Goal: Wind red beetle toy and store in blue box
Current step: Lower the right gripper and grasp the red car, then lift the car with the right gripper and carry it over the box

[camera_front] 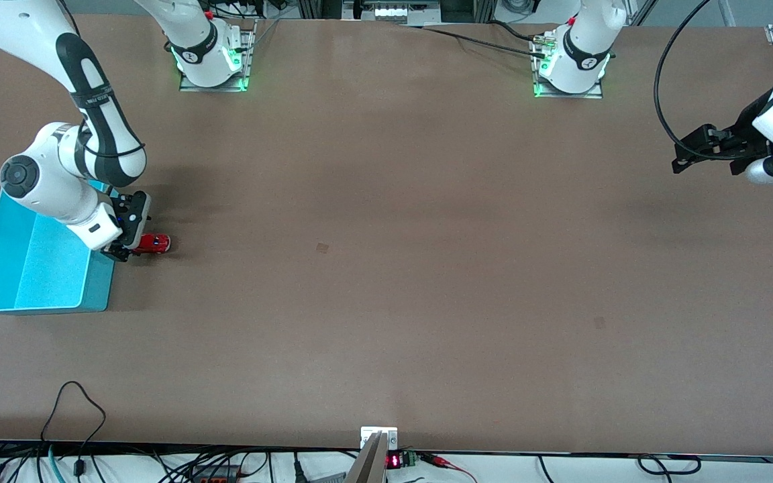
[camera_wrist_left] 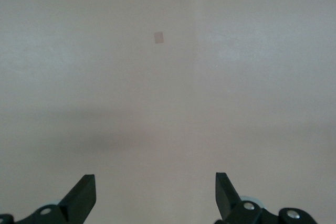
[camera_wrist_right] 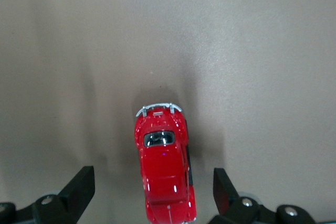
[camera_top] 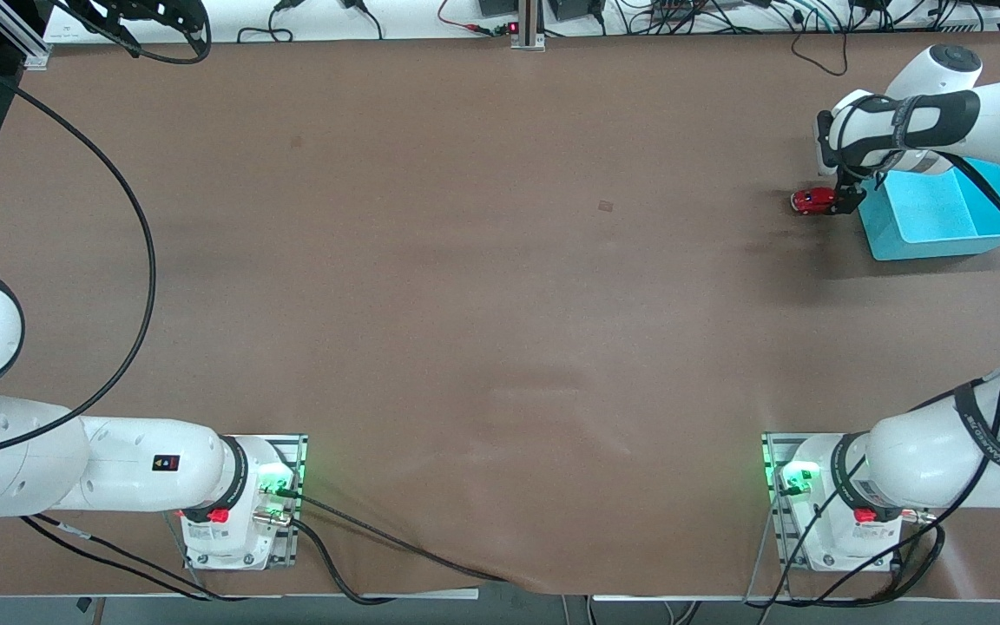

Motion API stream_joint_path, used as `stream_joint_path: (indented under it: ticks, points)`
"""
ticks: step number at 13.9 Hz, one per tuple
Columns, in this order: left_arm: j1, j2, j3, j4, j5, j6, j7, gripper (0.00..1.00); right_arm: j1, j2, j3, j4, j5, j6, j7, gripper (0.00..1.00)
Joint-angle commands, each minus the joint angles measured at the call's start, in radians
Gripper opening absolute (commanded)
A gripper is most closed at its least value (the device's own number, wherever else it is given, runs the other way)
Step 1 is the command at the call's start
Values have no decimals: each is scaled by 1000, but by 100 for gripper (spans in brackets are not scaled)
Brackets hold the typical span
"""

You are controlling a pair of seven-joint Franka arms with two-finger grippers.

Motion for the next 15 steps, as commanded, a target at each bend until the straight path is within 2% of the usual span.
stream_joint_path:
  ticks: [1, 8, 12, 13, 15]
  points:
    - [-4, 19, 2, 36, -7, -22, -8, 100, -10, 9, 8, -29, 14, 69, -31, 100]
    - [-9, 19, -1, 36, -7, -22, -8, 100, -10, 52, 10, -29, 17, 122, -31, 99]
    - [-9, 18, -4, 36, -9, -23, -9, 100, -2, 62, 11, -26, 17, 98, -31, 59]
    - [-9, 18, -4, 36, -9, -23, -9, 100, 4, 56, 11, -23, 17, 96, -22, 32]
    - [-9, 18, -4, 36, -9, -23, -9, 100, 4, 53, 26, -11, 17, 96, -18, 27]
